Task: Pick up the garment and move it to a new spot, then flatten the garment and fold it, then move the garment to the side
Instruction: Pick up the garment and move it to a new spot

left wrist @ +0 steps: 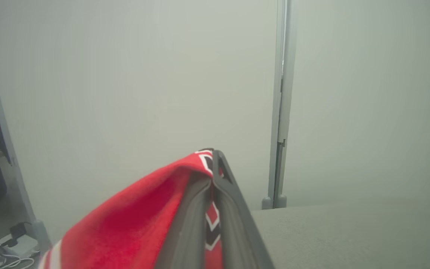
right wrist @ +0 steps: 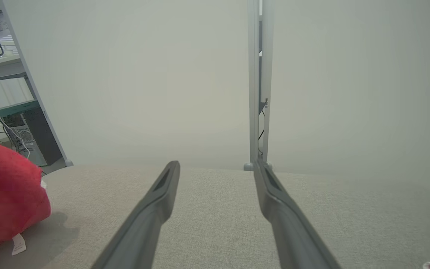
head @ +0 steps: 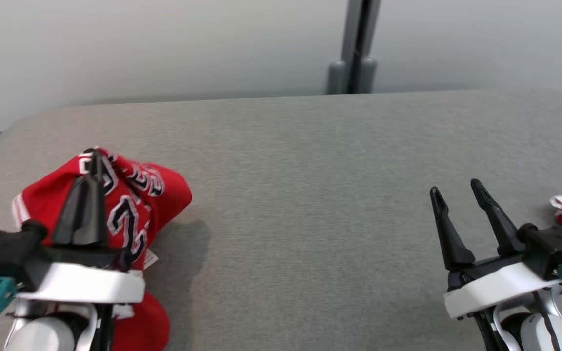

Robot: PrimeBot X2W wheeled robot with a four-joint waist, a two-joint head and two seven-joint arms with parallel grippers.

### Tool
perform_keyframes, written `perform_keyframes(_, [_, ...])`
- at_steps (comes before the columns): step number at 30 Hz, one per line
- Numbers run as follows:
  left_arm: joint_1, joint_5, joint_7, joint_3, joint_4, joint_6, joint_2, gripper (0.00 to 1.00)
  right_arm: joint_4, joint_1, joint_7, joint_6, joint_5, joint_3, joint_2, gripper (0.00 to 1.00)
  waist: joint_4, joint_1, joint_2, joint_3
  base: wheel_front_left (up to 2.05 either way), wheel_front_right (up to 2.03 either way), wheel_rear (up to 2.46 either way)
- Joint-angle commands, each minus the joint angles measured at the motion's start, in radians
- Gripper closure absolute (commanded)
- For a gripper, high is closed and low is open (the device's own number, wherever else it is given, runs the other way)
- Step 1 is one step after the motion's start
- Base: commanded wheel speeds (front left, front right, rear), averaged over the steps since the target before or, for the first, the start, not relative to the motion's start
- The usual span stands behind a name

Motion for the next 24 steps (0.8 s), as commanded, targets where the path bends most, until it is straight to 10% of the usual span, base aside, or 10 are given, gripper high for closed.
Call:
perform_keyframes(1, [-0.033,0.011,0.005,-0.012,0.003,-0.013,-0.001,1.00,0.002,-0.011,-0.008,-0.001,0.005,0.002,-0.005,0.00,-0.070,0.0000,0.0000,0.026,0.00,0.00,0.00])
perform_keyframes(13, [-0.231,0.022,0.041,-0.181,0.177,-0.116,-0.086,1.00,0.052,-0.055,-0.062,-0.001,0.054,0.030,-0.004,0.00,-0.363,0.0000,0.0000,0.146,0.00,0.00,0.00])
perform_keyframes(24, [-0.359,0.014,0.033,-0.313,0.567,-0.235,-0.186,1.00,0.111,-0.067,-0.121,-0.001,0.102,0.033,-0.004,0.00,-0.456,0.0000,0.0000,0.225,0.00,0.00,0.00])
